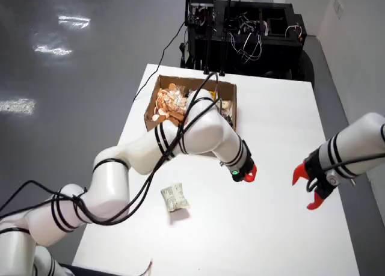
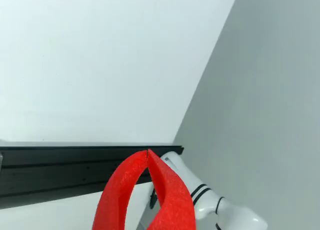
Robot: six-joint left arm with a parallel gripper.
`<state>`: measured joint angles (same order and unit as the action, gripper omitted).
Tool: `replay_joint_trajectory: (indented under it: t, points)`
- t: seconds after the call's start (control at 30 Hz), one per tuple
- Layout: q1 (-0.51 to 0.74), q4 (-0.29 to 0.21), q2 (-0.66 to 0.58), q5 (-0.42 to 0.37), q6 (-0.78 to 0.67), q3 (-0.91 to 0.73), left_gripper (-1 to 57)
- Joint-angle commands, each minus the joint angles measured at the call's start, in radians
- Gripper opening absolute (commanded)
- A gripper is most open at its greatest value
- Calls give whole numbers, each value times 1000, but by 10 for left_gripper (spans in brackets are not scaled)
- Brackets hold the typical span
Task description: Grasp a snack and put it in the bin.
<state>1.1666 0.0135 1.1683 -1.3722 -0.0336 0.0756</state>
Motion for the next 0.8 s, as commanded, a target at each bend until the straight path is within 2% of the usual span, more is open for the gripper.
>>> replay_joint_trajectory:
  t: [0.03,0.17,0.47,0.63,0.8]
  points:
    - [8,-4,-139,8,-25,-225,-2]
    - [7,-6,-222,12,-41,-361,-4]
    - [-2,-7,-301,14,-44,-491,17]
    - [-26,-5,-371,15,-35,-606,84]
    - [-67,-3,-451,21,-33,-744,199]
